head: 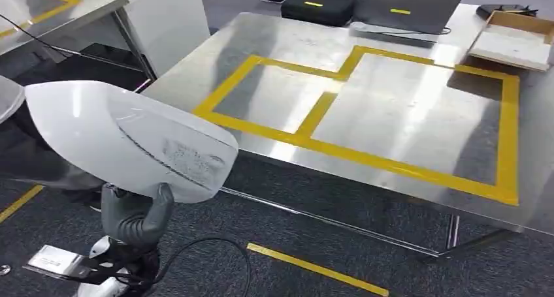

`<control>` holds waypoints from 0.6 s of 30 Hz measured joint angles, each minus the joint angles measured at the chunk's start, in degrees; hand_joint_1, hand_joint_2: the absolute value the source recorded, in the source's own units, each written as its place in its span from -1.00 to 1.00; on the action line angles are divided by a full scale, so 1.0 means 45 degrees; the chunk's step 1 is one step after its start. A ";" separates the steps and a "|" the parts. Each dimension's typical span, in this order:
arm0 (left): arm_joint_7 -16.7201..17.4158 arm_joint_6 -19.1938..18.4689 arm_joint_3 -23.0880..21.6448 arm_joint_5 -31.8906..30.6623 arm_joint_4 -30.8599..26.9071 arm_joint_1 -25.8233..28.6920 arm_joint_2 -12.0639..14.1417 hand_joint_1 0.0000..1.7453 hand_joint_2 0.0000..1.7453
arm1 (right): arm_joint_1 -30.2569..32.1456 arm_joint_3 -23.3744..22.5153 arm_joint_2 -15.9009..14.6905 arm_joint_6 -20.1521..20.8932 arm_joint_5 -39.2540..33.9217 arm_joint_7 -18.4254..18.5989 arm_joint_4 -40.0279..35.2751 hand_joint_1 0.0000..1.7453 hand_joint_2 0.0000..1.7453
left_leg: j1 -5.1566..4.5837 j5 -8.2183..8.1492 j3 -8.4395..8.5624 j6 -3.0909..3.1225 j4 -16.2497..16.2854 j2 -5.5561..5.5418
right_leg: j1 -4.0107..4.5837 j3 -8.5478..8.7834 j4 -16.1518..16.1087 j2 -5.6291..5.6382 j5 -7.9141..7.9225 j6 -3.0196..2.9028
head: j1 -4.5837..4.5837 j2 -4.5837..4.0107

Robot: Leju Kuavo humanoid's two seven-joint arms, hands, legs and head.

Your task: Take the parts from the cabinet and place them on the table.

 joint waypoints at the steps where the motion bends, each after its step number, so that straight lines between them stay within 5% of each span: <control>1: 0.0000 0.0005 0.0005 0.0000 -0.0005 0.0001 -0.0005 1.00 1.00 | 0.0002 0.0005 0.0000 0.0000 -0.0005 0.0000 -0.0005 -1.00 -1.00 | 0.0051 0.0049 0.0041 0.0086 -0.0087 0.0005 | 0.0003 0.0017 0.0004 0.0005 -0.0047 0.0091 | -0.0010 0.0000; 3: 0.0000 0.0005 0.0015 0.0000 -0.0029 -0.0020 -0.0029 1.00 1.00 | 0.0007 0.0005 0.0000 0.0000 0.0000 -0.0015 -0.0005 -1.00 -1.00 | 0.0107 0.0067 0.0095 0.0220 -0.0141 0.0036 | -0.0013 -0.0413 0.0800 -0.0057 -0.0601 0.0177 | 0.0064 0.0000; 5: 0.0000 0.0005 0.0019 0.0000 -0.0029 0.0009 -0.0029 1.00 1.00 | 0.0007 0.0005 0.0000 0.0000 0.0000 -0.0015 -0.0005 -1.00 -1.00 | 0.0095 0.0048 0.0091 0.0259 -0.0135 0.0061 | -0.0035 -0.1516 0.2998 -0.0063 -0.1538 0.0244 | 0.0049 0.0000; 7: 0.0000 0.0005 0.0019 0.0000 -0.0029 0.0024 -0.0029 1.00 1.00 | 0.0060 0.0005 0.0000 0.0000 0.0000 -0.0015 0.0000 -1.00 -1.00 | 0.0090 0.0018 0.0109 0.0294 -0.0126 0.0063 | -0.0030 -0.2263 0.4263 -0.0064 -0.1748 0.0274 | 0.0064 0.0000; 9: 0.0000 0.0005 0.0019 0.0000 -0.0029 0.0033 -0.0029 1.00 1.00 | 0.0066 0.0005 0.0000 0.0005 0.0000 -0.0015 0.0000 -1.00 -1.00 | 0.0091 -0.0036 0.0184 0.0284 -0.0122 0.0048 | -0.0033 -0.1821 0.3075 -0.0073 -0.0764 0.0246 | 0.0068 0.0000; 11: 0.0000 0.0005 0.0019 -0.0005 -0.0029 0.0031 -0.0034 1.00 1.00 | 0.0041 0.0005 0.0000 0.0005 0.0000 -0.0015 -0.0005 -1.00 -1.00 | 0.0091 -0.0138 0.0332 0.0203 -0.0122 0.0041 | -0.0032 -0.0630 0.0575 -0.0165 0.0420 0.0143 | 0.0073 0.0000; 12: 0.0000 0.0005 0.0024 -0.0005 -0.0029 0.0029 -0.0029 1.00 1.00 | 0.0018 0.0009 0.0000 0.0024 0.0000 -0.0015 0.0000 -1.00 -1.00 | -0.0001 -0.0190 0.0327 0.0125 -0.0096 0.0042 | 0.0036 -0.0393 0.0233 -0.0206 0.0163 0.0117 | 0.0068 0.0000; 16: 0.0000 0.0049 0.0024 -0.0015 -0.0039 0.0027 -0.0029 1.00 1.00 | 0.0050 0.0019 0.0000 0.0053 0.0010 -0.0029 0.0000 -1.00 -1.00 | 0.0023 -0.0258 0.0348 -0.0131 -0.0091 0.0064 | 0.0029 -0.0279 0.0115 -0.0149 0.0140 -0.0150 | 0.0029 0.0000; 18: 0.0000 0.0068 0.0039 -0.0019 -0.0058 0.0023 -0.0024 1.00 1.00 | 0.0041 0.0019 0.0000 0.0058 0.0034 -0.0029 -0.0005 -1.00 -1.00 | 0.0061 -0.0637 0.0172 -0.0257 0.0487 0.0049 | -0.0026 -0.0147 0.0046 -0.0158 0.0136 -0.0308 | -0.0029 0.0000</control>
